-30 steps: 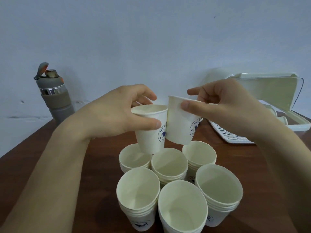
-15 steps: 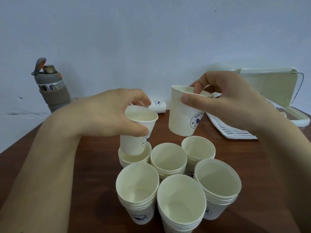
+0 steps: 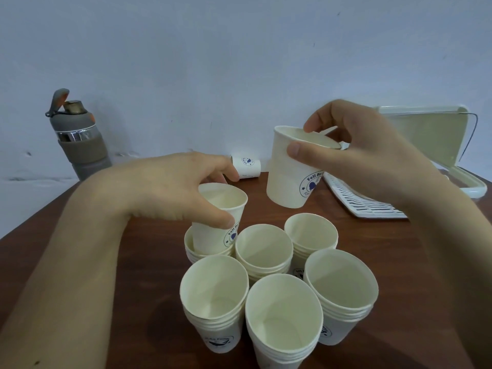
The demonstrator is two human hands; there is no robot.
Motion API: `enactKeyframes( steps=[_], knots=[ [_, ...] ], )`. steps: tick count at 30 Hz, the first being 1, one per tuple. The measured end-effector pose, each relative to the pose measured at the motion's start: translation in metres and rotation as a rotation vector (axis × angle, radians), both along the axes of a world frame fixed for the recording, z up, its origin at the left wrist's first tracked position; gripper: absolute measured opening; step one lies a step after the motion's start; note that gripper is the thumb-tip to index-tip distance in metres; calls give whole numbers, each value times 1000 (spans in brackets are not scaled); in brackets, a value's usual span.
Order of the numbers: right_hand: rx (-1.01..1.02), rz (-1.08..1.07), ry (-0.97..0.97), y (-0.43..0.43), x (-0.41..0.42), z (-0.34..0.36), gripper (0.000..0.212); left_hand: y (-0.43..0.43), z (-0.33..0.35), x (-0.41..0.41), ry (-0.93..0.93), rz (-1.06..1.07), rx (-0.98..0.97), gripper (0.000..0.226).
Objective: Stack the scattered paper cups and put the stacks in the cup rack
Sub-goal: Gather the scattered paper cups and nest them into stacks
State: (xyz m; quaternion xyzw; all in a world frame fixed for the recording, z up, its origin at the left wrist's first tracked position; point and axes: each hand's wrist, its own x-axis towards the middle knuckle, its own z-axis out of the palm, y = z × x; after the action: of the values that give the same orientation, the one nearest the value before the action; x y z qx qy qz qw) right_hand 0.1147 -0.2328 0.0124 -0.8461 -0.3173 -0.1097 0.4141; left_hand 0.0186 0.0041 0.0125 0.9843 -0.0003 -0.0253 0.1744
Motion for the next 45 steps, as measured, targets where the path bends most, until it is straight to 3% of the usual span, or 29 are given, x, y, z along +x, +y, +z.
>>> enactKeyframes(
  steps=[9,19,23,25,30,35,40,45],
  knots=[
    [6,6,5,-2,0,0,42,2,-3,3,49,-6,-44,81],
    [-2,46,-3,-3,-2,2,38,-2,-3,6,-34,11,-86,37],
    [-45,126,7,-3,-4,1,46,2,-9,18,-241,42,-195,21],
    [-100,205,9,-2,-6,0,53,7,-14,24,-332,78,-320,19],
    [-238,331,26,2,-11,-5,52,14,-24,33,-379,119,-403,20],
    [-367,376,26,5,-15,-8,55,13,-26,36,-349,101,-388,22],
    [-545,380,21,9,-16,-12,74,15,-28,38,-334,95,-380,22],
    [-651,400,18,14,-17,-17,76,15,-30,40,-334,76,-378,12]
  ],
)
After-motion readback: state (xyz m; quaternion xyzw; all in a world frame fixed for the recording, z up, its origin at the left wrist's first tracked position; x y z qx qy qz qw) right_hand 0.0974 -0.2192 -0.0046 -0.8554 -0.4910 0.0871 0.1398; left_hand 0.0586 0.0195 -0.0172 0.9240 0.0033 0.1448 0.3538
